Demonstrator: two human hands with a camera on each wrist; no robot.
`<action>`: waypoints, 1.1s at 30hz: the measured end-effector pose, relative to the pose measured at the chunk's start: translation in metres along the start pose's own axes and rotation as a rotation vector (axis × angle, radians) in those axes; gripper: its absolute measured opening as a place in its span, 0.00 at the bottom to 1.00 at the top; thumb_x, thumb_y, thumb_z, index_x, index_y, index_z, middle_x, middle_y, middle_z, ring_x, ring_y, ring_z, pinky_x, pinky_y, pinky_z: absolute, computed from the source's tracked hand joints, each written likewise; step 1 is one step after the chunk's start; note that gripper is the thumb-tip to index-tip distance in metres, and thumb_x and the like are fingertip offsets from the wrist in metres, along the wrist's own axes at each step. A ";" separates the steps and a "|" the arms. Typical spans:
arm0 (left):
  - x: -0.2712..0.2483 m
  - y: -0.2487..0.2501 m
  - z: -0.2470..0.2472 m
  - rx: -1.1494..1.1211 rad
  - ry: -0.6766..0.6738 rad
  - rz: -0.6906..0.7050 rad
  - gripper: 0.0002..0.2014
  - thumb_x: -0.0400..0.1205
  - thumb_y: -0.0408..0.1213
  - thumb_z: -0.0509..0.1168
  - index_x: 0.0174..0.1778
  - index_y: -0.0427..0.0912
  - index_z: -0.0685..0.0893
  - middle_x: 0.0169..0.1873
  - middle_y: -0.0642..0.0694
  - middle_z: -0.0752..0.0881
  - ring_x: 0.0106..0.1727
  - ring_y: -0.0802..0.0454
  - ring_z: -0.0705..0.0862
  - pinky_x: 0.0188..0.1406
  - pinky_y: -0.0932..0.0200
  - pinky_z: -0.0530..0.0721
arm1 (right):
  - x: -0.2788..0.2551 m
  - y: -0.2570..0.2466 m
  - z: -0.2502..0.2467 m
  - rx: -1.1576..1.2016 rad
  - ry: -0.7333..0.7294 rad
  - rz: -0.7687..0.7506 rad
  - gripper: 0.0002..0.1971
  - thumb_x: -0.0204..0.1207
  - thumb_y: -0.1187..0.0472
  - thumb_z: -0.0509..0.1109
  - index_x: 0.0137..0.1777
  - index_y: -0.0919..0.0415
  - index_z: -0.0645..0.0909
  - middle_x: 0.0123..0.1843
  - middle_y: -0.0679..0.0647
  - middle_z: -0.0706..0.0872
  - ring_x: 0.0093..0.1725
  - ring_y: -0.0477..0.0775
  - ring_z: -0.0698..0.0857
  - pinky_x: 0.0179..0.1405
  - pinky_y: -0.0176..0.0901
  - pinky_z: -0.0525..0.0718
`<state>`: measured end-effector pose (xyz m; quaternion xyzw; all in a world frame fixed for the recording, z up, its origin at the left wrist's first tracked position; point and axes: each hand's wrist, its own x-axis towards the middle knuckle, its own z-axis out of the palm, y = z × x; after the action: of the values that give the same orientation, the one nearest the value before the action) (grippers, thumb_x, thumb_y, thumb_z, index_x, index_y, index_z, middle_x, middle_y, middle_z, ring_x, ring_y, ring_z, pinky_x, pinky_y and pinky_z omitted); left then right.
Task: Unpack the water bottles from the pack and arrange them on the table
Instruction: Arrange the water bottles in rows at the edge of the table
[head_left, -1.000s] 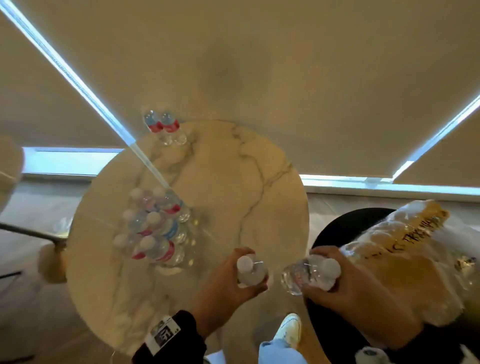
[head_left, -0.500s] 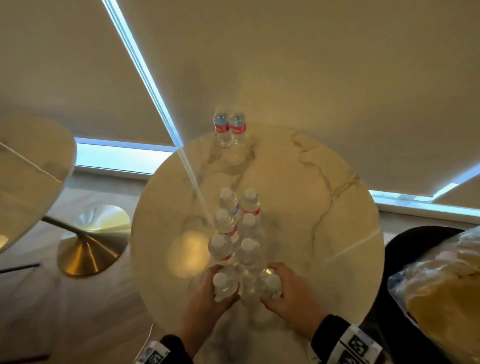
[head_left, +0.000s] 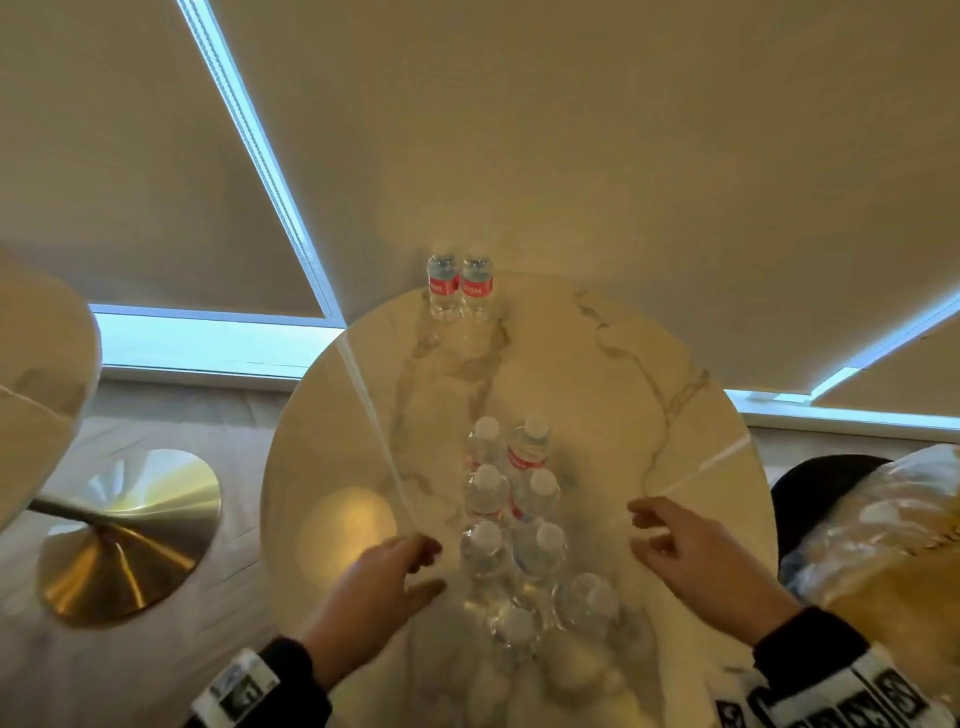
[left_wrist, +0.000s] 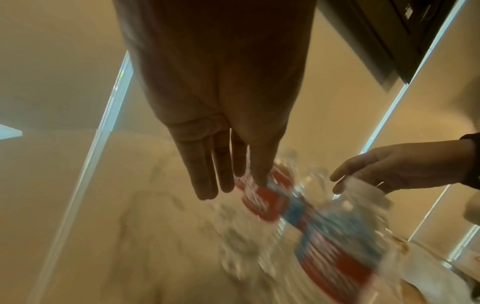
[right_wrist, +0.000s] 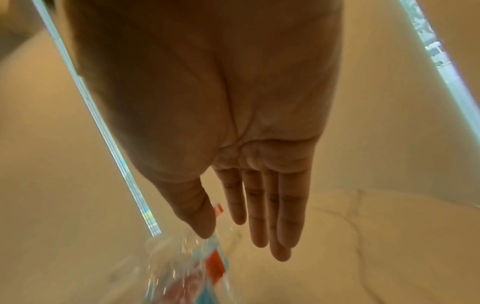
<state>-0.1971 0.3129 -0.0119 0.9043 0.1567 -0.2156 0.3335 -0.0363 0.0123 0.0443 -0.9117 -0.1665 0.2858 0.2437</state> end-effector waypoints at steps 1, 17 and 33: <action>0.009 0.001 -0.016 0.032 0.074 0.020 0.20 0.89 0.49 0.72 0.76 0.53 0.83 0.61 0.62 0.86 0.65 0.60 0.88 0.52 0.81 0.76 | 0.013 -0.010 -0.010 0.006 0.040 -0.030 0.18 0.78 0.54 0.72 0.67 0.48 0.79 0.58 0.43 0.88 0.49 0.40 0.87 0.52 0.37 0.83; 0.206 0.099 -0.116 0.417 -0.131 0.324 0.23 0.87 0.45 0.75 0.77 0.44 0.83 0.70 0.40 0.80 0.68 0.37 0.86 0.72 0.43 0.86 | 0.190 -0.077 -0.026 -0.392 -0.046 -0.199 0.10 0.78 0.51 0.68 0.54 0.55 0.75 0.44 0.53 0.80 0.46 0.62 0.84 0.39 0.48 0.73; 0.408 0.160 -0.186 0.329 0.238 0.145 0.23 0.89 0.49 0.71 0.69 0.30 0.85 0.67 0.30 0.84 0.66 0.29 0.87 0.65 0.42 0.85 | 0.404 -0.093 -0.131 -0.527 0.126 -0.309 0.12 0.76 0.61 0.72 0.59 0.56 0.83 0.51 0.60 0.88 0.47 0.61 0.84 0.41 0.44 0.70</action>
<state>0.2745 0.3780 -0.0010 0.9745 0.0921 -0.1054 0.1751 0.3425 0.2225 0.0110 -0.9233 -0.3560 0.1351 0.0493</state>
